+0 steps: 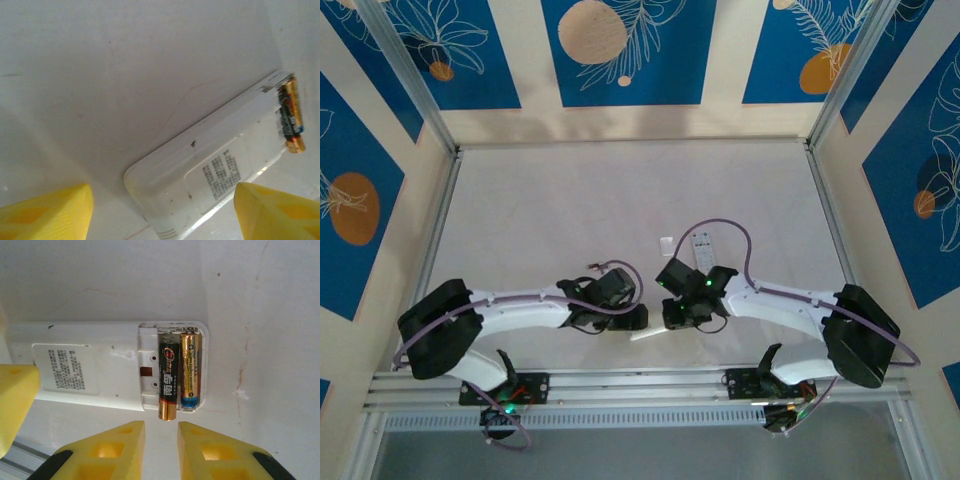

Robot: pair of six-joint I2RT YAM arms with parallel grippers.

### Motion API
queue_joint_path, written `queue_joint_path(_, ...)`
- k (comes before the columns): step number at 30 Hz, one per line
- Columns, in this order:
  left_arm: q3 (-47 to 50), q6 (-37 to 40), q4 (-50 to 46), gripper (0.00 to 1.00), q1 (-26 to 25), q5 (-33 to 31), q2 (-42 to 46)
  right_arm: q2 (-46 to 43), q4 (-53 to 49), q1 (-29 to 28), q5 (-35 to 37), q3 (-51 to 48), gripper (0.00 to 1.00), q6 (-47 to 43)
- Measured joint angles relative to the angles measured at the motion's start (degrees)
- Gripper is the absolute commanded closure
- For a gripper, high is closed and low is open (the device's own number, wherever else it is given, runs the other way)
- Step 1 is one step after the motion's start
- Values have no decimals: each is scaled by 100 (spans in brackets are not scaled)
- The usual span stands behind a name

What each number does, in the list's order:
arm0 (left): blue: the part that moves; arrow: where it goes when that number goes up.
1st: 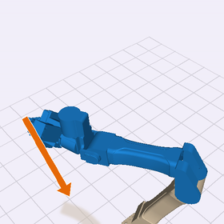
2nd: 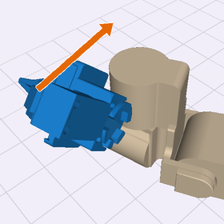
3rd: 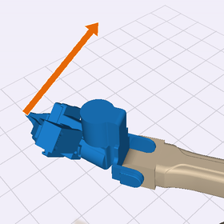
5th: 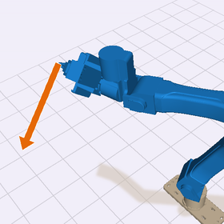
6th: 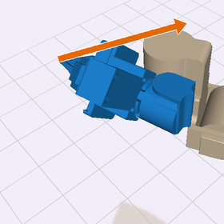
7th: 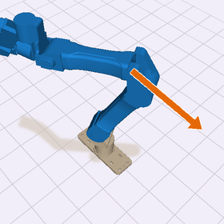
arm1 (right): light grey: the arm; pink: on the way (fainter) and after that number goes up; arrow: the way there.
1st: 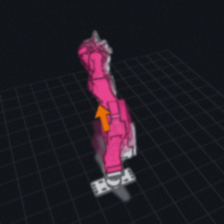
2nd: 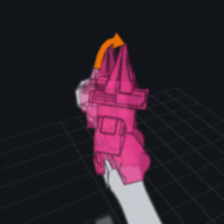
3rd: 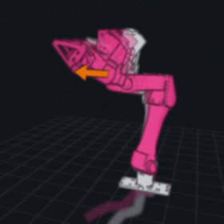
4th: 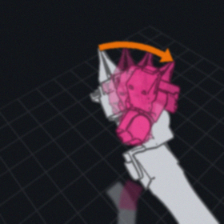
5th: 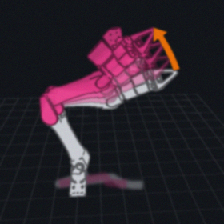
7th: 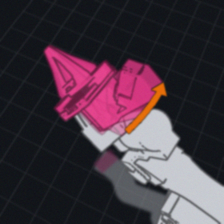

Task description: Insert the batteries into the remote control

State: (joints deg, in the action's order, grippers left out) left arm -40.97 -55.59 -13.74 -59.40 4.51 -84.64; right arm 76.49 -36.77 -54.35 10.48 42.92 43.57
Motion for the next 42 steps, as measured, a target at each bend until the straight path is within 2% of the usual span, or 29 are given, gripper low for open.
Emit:
queue_joint_path(3, 0, -22, -7, 34, 2, -2, -83, 192, 15, -20, 4, 2, 77, 0)
queue_joint_path(14, -4, -105, -50, 39, 2, -72, -127, 551, 149, -35, 44, 7, 81, -2)
queue_joint_path(22, -44, -105, -92, 39, 2, -111, -166, 636, 114, -37, 66, 116, 70, -48)
queue_joint_path(32, -66, -105, -129, 39, 2, -114, -175, 557, -11, -20, 155, 205, 78, -90)
queue_joint_path(42, -66, -107, -142, 39, 2, -116, -175, 671, 15, -2, 155, 205, 81, -133)
